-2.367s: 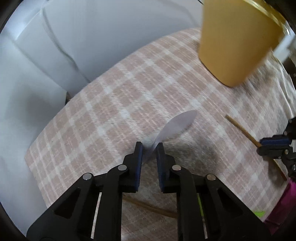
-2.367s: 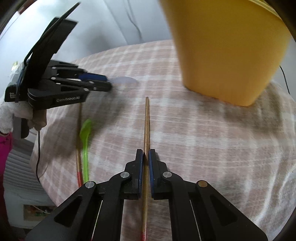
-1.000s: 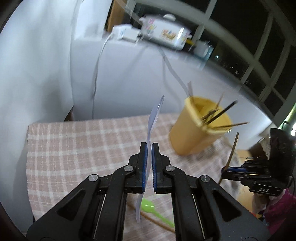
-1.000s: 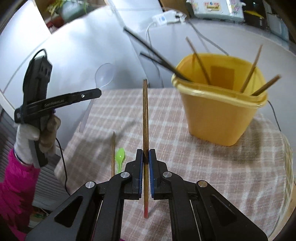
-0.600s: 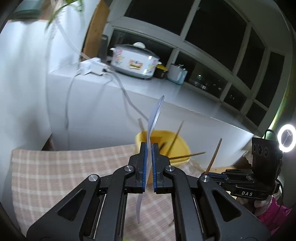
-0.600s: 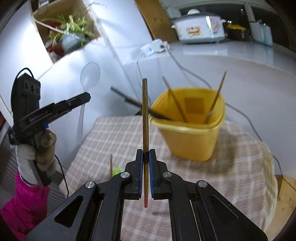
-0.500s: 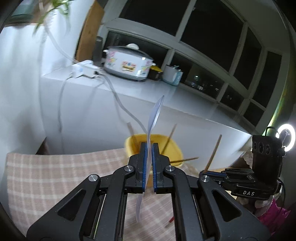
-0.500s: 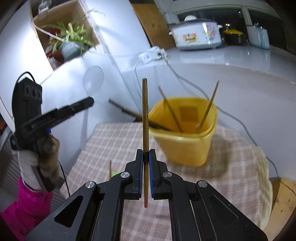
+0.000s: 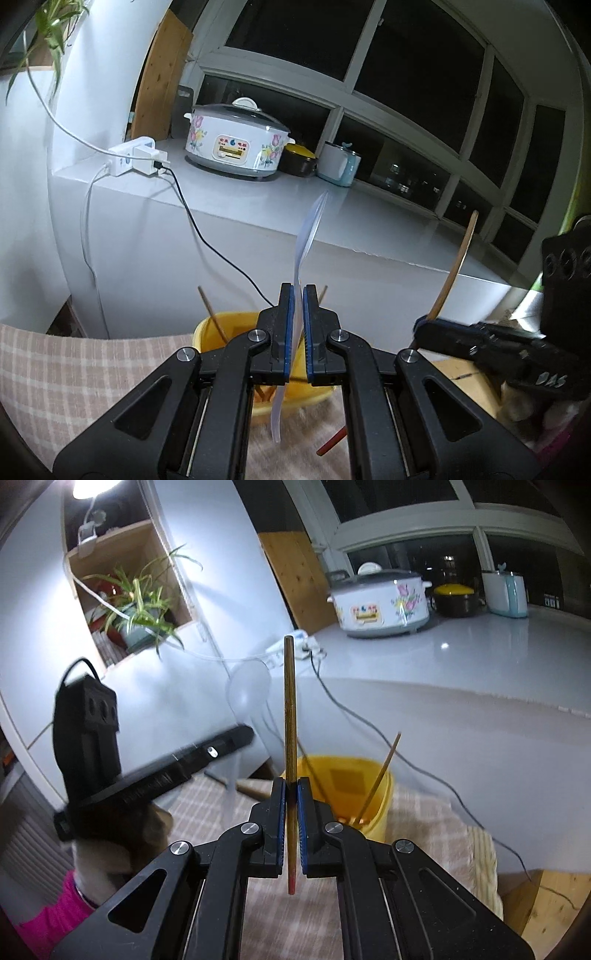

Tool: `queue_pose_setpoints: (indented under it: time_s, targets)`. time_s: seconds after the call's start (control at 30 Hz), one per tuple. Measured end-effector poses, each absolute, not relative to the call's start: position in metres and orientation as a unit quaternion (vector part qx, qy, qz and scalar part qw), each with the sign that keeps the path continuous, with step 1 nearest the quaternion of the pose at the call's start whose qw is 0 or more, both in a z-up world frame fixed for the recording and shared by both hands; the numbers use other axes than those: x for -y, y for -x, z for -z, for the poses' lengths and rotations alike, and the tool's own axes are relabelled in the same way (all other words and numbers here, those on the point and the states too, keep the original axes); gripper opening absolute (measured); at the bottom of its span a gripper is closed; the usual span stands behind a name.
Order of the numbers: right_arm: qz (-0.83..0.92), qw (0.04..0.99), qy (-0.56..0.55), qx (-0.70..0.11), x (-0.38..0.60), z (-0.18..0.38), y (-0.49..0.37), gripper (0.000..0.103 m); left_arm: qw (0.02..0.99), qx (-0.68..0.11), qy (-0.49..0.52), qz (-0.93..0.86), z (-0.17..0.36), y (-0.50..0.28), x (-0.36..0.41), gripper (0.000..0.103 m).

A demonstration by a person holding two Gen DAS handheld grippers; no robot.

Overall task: Organize utensils
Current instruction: 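Carry the spoon and chopstick upright over the yellow container with both tools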

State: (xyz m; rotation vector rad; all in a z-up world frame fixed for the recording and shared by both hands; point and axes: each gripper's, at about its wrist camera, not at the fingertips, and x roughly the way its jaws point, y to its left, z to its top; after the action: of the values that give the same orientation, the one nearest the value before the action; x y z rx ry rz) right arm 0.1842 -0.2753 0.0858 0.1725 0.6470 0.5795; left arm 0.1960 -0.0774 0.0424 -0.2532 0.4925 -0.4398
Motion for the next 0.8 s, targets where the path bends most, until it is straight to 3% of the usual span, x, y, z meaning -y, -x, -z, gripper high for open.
queue_pose_setpoints:
  time_s: [0.5, 0.8]
  targets:
    - [-0.255, 0.919, -0.096, -0.284, 0.281, -0.103, -0.230, 0.005, 0.953, -0.227, 0.117, 0.164, -0.024, -0.218, 0.103, 0.003]
    - [-0.238, 0.918, -0.092, -0.304, 0.284, -0.084, -0.251, 0.005, 0.950, -0.241, 0.120, 0.159, -0.006, -0.237, 0.113, 0.003]
